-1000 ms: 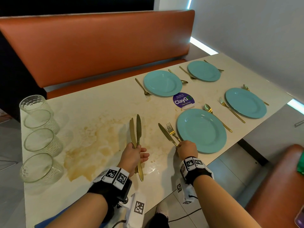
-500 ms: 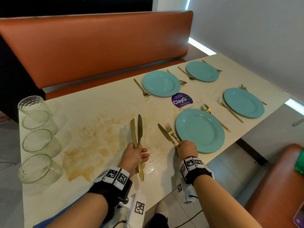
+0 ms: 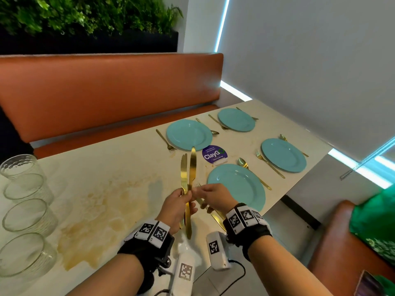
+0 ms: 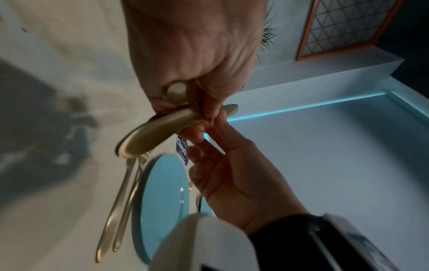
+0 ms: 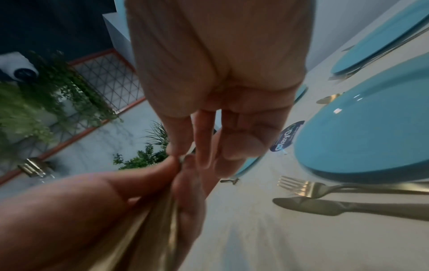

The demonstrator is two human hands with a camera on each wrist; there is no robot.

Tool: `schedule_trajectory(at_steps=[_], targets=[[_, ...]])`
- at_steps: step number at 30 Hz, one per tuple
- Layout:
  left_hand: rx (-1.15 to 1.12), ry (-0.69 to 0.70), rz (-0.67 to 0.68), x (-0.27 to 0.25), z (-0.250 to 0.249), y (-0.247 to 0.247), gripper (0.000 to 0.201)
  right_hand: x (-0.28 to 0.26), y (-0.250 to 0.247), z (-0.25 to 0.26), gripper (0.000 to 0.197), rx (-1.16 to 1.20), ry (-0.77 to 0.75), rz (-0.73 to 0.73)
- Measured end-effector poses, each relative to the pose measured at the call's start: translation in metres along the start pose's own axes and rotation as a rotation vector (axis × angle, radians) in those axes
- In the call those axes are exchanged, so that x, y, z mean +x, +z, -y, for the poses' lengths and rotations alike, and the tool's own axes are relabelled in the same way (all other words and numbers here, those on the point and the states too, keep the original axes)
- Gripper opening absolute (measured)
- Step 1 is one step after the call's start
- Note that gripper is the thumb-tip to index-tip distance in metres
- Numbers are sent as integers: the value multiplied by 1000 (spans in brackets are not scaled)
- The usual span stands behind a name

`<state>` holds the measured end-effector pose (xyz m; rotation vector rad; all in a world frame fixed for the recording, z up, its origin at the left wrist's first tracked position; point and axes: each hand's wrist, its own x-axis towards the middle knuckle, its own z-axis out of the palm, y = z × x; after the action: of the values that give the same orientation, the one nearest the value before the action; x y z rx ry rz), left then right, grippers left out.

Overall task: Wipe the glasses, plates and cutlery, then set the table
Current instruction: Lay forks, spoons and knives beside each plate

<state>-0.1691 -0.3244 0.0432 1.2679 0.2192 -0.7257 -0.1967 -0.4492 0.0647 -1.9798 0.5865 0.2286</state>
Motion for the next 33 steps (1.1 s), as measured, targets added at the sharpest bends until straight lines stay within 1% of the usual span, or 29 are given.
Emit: schedule_trajectory(at_steps=[4,6,8,10,11,13,14,15,17,19,21,23,25,30,33], targets=[[15,22,40,8,-7,19,18,4,-10,9,21,223,47,-93],[25,12,51,16,-8,29,19,13,-17,7,15,236,30,-157],[38,6,49,26,-9,38,18,27,-25,4,14,177,3,-214],[48,-2,27,41,-12,49,16,47,-38,1,19,161,9,-245],[37,-9,2,51,-13,54,14,59,-47,-2,24,205,24,-250],[-16,-39,-67,73,-16,63,11,84,-75,-10,28,292,64,-253],[-43,-52,-102,84,-18,68,10,96,-93,-15,28,268,72,-270],[-61,-59,-125,95,-22,74,8,109,-112,-23,27,175,73,-293],[-67,-55,-147,116,-27,87,8,133,-153,-41,23,-157,75,-312],[-61,-40,-161,135,-33,104,7,153,-190,-62,28,-490,125,-297],[-79,-31,-166,150,-37,121,8,169,-218,-85,29,-714,186,-270],[-100,-28,-173,163,-38,135,8,182,-238,-105,28,-825,240,-241],[-109,-30,-188,175,-35,145,8,195,-249,-121,30,-904,260,-208],[-115,-44,-206,196,-28,164,8,212,-254,-148,30,-1059,207,-143],[-120,-49,-196,202,-25,172,8,215,-253,-157,31,-1070,221,-140]])
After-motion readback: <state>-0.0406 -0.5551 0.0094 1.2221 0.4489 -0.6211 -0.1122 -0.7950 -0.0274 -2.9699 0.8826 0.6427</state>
